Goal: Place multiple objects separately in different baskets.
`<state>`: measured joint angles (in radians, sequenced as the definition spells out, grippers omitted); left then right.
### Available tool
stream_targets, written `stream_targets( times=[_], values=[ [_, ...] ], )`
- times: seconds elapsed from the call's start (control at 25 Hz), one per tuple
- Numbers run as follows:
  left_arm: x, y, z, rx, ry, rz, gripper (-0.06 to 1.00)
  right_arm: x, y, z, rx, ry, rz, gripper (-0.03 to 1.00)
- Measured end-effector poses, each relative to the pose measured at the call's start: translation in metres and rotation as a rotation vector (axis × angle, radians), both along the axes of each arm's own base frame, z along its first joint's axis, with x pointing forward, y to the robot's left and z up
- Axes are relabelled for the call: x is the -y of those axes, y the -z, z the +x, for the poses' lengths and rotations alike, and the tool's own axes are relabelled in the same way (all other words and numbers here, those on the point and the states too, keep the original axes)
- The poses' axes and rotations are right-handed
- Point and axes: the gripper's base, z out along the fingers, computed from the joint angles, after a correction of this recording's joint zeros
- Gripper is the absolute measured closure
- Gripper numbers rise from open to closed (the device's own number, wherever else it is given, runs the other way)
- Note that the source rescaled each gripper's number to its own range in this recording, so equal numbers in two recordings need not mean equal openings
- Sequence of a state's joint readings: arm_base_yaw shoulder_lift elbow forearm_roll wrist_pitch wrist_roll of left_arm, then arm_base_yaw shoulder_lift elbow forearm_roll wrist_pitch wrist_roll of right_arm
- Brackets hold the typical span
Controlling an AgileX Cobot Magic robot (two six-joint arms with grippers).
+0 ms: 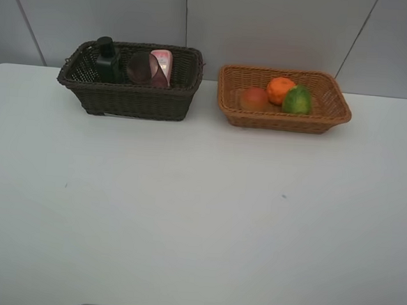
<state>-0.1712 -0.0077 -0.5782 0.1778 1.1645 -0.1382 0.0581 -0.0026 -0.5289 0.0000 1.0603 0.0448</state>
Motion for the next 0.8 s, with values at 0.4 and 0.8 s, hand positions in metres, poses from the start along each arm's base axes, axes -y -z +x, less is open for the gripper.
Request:
stream_targets(
  times=[0.4,0.8],
  values=[
    [0.002,0.011,0.010,0.005,0.009,0.013,0.02,0.000,0.000,0.000,-0.001,-0.003,0.000,-0.03],
    [0.003,0.012,0.013,0.022,0.026,0.013,0.02,0.000,0.000,0.000,-0.001,-0.003,0.000,-0.03]
  ],
)
